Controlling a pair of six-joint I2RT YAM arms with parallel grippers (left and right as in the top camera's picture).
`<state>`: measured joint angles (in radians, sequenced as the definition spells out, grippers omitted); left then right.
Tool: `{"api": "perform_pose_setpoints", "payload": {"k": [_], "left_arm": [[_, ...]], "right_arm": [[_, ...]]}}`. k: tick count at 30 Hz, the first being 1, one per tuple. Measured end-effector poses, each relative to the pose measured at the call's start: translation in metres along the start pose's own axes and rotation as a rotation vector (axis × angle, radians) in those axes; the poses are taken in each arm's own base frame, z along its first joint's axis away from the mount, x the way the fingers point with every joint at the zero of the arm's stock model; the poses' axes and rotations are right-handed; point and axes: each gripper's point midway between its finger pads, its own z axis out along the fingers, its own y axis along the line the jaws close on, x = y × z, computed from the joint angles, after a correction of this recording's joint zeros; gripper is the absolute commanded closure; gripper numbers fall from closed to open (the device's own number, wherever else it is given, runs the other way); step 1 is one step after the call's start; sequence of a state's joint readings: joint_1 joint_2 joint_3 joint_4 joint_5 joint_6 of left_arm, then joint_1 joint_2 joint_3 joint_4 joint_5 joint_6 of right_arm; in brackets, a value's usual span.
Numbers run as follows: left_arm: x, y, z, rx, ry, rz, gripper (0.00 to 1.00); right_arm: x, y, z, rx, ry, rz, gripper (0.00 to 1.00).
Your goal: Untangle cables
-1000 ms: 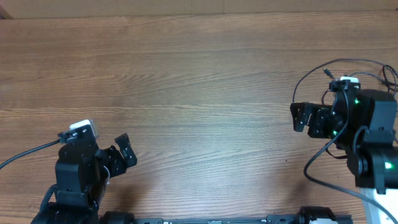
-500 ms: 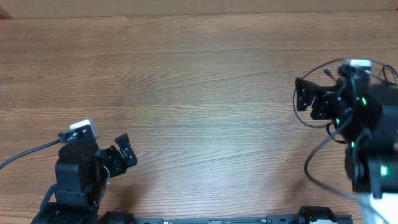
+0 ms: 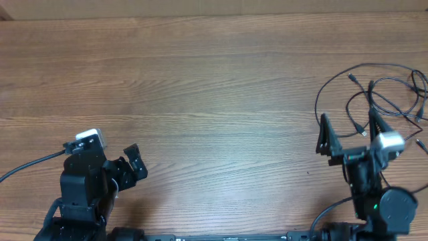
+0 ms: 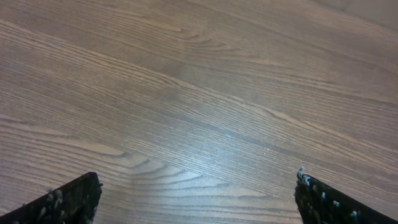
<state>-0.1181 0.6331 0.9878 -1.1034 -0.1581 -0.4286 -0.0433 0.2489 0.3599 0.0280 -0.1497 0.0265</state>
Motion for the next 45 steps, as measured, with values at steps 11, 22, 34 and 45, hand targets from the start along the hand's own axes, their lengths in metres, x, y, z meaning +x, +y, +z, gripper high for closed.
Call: {"api": "perform_pose_setpoints", "payload": {"k": [11, 22, 34, 45], "left_arm": [[0.000, 0.000, 0.000, 0.000, 0.000, 0.000, 0.01], [0.000, 0.000, 0.000, 0.000, 0.000, 0.000, 0.00], [0.000, 0.000, 0.000, 0.000, 0.000, 0.000, 0.01], [0.000, 0.000, 0.000, 0.000, 0.000, 0.000, 0.00]], "right_arm": [[0.028, -0.001, -0.019, 0.000, -0.158, -0.022, 0.00], [0.071, -0.010, -0.017, 0.039, -0.058, -0.034, 0.00], [0.137, -0.012, -0.022, 0.044, 0.210, -0.035, 0.00], [0.137, -0.012, -0.022, 0.044, 0.210, -0.039, 0.00]]}}
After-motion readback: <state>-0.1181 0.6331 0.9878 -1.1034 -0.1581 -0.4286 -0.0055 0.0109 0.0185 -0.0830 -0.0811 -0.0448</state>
